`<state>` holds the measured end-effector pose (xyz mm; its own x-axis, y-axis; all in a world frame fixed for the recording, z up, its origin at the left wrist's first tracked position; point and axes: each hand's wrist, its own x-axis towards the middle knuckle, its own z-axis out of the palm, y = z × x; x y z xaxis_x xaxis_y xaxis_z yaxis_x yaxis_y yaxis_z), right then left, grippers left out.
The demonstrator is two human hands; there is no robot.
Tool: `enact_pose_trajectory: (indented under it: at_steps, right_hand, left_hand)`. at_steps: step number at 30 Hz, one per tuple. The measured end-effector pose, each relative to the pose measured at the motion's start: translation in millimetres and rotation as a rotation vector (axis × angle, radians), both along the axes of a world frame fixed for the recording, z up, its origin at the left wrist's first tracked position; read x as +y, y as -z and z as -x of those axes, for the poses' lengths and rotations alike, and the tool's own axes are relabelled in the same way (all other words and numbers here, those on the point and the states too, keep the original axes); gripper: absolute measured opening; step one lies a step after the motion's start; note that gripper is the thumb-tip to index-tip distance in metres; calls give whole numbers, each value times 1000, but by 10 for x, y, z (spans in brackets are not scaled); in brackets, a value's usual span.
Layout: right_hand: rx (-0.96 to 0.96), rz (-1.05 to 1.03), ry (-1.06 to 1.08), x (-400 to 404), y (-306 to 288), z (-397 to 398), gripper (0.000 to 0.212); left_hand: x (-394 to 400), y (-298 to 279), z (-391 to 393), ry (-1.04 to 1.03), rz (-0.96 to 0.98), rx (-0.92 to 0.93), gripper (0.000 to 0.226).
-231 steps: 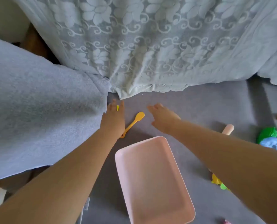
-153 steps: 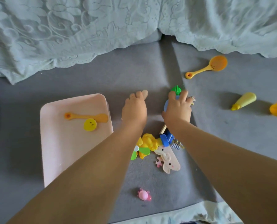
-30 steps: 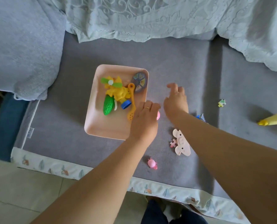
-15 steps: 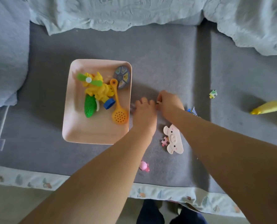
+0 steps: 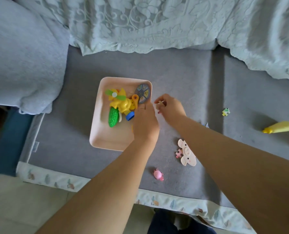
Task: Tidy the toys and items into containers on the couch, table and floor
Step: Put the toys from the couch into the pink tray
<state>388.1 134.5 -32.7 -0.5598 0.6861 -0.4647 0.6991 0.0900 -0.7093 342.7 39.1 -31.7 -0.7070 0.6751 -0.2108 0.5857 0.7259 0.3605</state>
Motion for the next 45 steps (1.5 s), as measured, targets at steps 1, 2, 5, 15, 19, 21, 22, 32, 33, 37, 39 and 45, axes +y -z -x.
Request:
enact_pose_trajectory:
  at_steps: [1, 2, 5, 15, 19, 21, 22, 32, 33, 37, 39, 45]
  right_hand:
    - [29, 22, -5, -36, -47, 48, 17]
    - [62, 43, -17, -70, -89, 97, 17]
    - [85, 49, -120, -146, -184, 183, 19]
    - [-229, -130, -98, 26, 195, -471, 32]
    - [-290, -122, -115, 109, 372, -790, 35]
    - [-298, -113, -132, 111, 424, -945, 36]
    - [-294, -105, -145, 99, 442, -1021, 36]
    - [-387, -438, -803, 71, 358, -1646, 62]
    - [-398, -479, -832, 51, 366, -1684, 69]
    - [-388, -561, -875, -22, 435, -1783, 91]
    - [-398, -638, -899, -65, 474, -1786, 92]
    - [-413, -715, -799, -133, 502, -1679, 60]
  left_hand:
    - [-46, -28, 68, -24, 27, 38, 28]
    - [-94, -32, 142, -46, 41, 71, 26]
    - [-230, -91, 297, -204, 95, 64, 23]
    - [-241, 203, -155, 16, 319, -2, 37]
    - [-172, 275, -304, 45, 428, 27, 40]
    - [-107, 256, -448, 66, 431, 41, 37]
    - [-72, 243, -541, 60, 418, 35, 35]
    - [147, 233, -1337, -35, 148, -63, 34]
    - [92, 201, -1371, -74, 95, -31, 31]
    - [-345, 111, -1544, -217, -51, 179, 13]
    - [-583, 133, -1623, -302, -26, 179, 11]
    - [-838, 420, -1770, -604, 281, -44, 45]
